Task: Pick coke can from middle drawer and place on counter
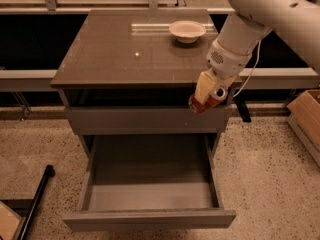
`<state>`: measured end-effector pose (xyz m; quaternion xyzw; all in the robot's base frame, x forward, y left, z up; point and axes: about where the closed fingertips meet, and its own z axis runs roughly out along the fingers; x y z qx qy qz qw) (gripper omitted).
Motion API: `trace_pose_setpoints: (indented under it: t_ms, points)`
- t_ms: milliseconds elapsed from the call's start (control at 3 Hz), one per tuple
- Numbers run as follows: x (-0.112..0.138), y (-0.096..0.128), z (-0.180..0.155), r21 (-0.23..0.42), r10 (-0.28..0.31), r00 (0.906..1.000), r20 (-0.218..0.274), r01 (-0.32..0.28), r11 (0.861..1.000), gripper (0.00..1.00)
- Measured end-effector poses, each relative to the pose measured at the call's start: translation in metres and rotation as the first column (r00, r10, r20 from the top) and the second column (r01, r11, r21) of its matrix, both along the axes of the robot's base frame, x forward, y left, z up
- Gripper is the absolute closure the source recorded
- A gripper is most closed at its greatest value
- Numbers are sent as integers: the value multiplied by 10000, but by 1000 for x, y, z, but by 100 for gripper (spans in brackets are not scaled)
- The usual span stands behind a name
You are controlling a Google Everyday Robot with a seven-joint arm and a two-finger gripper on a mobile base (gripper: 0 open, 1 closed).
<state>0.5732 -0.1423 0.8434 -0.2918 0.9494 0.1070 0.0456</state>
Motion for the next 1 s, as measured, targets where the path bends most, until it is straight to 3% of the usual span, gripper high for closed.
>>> trace_pose_setpoints:
  t_ms: [333,667,1000]
  points:
    - [6,-5,49,-914,28,9933,1153,78,9958,100]
    - [37,0,95,-1019,-102,9670,2546,373,9941,100]
    - [91,18,128,-345,-232,9211,3886,397,9986,100]
